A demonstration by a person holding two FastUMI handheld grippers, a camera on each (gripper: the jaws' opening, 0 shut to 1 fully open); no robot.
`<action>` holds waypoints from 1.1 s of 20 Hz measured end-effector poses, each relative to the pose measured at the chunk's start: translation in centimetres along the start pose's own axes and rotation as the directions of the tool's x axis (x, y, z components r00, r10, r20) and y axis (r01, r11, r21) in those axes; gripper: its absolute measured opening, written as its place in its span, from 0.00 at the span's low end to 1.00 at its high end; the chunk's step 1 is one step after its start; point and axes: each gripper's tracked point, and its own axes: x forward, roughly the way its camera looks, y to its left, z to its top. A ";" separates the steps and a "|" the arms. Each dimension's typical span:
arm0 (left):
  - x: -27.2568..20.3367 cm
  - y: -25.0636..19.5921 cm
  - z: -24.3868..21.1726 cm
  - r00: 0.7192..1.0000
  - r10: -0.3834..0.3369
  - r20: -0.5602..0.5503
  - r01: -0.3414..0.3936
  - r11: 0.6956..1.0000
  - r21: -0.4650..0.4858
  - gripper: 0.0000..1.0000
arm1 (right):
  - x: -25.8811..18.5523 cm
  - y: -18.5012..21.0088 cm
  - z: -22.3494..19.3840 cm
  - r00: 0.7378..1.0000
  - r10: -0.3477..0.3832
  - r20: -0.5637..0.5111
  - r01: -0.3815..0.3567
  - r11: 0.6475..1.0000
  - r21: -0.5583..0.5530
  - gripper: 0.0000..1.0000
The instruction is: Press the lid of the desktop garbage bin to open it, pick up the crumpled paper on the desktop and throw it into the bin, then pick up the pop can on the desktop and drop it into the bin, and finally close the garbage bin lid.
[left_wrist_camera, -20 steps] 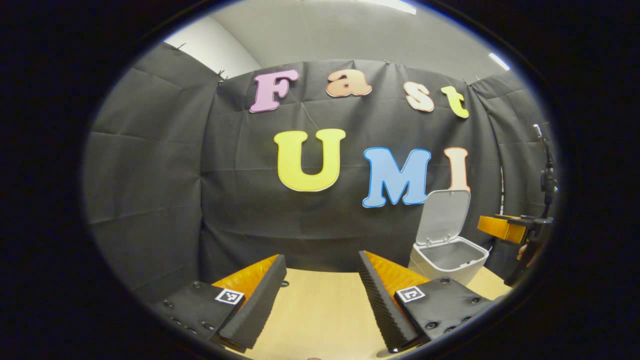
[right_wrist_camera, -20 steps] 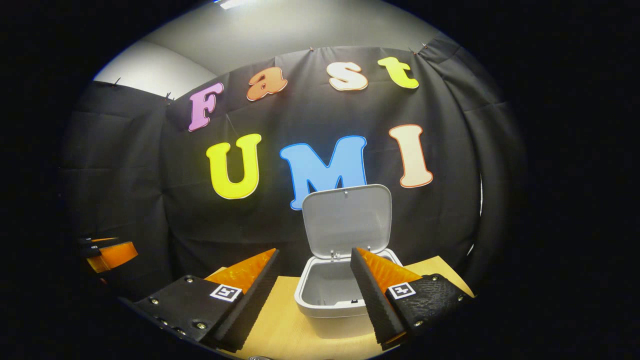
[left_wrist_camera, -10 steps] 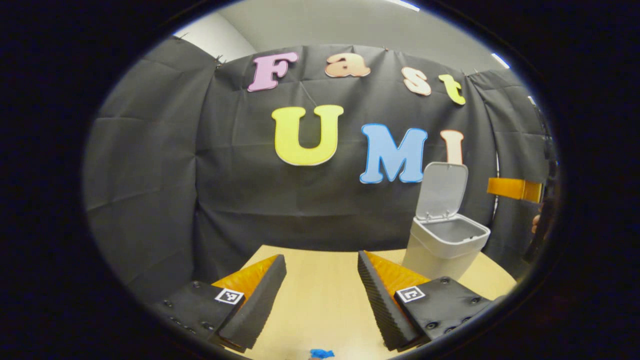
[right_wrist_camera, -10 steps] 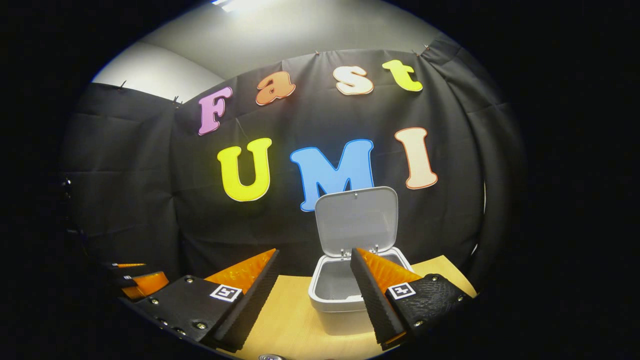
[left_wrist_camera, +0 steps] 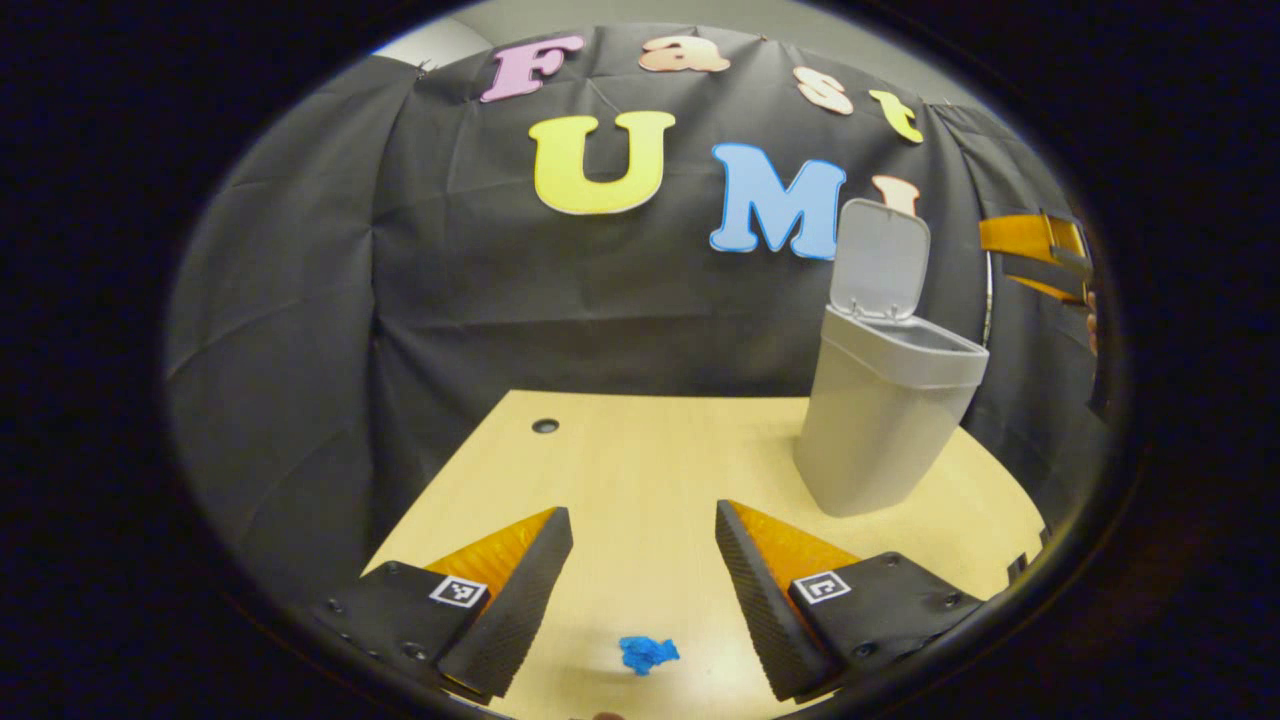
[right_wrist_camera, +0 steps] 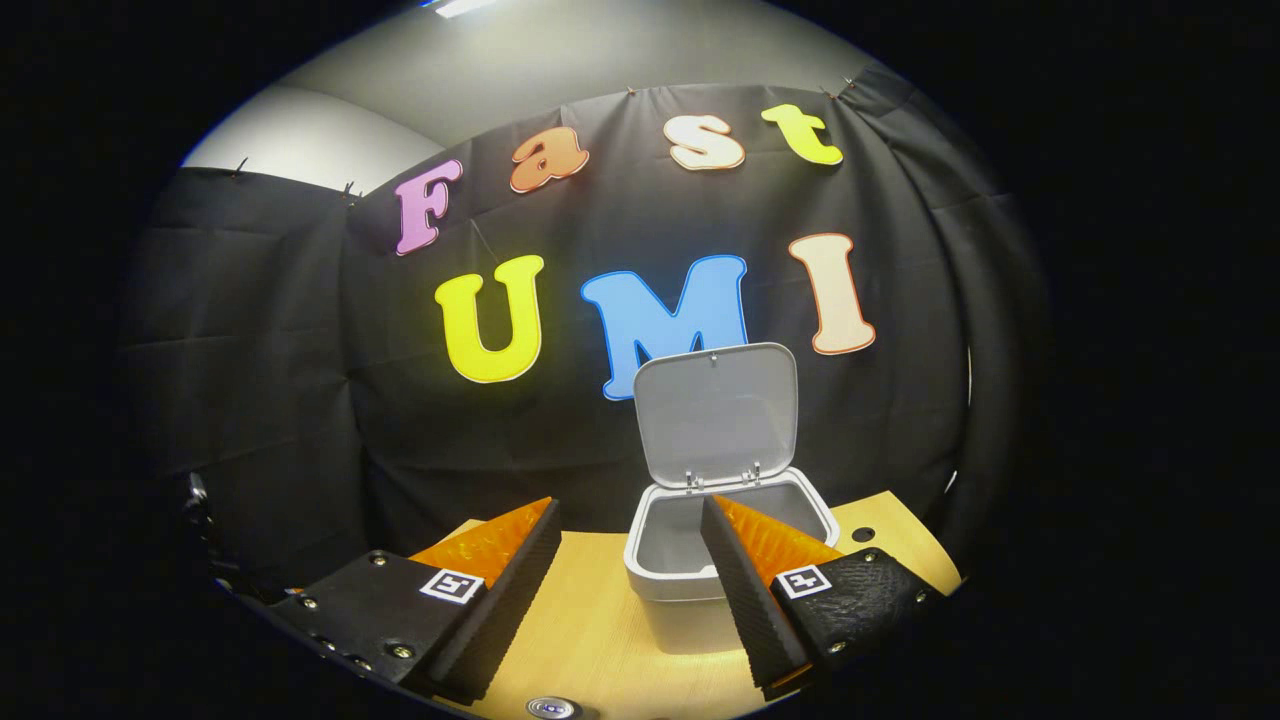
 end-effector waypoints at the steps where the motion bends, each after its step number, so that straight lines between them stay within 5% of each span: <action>1: 0.3 0.0 -1.3 1.000 0.000 -0.023 0.001 1.000 0.004 0.95 | 0.0 -0.1 -0.1 1.000 -0.003 -0.006 0.003 1.000 0.001 0.91; 22: 3.7 0.2 -18.3 0.952 -0.002 -0.307 0.006 1.000 0.013 0.96 | -0.2 -1.1 -2.7 0.994 -0.043 -0.103 0.039 0.999 -0.038 0.91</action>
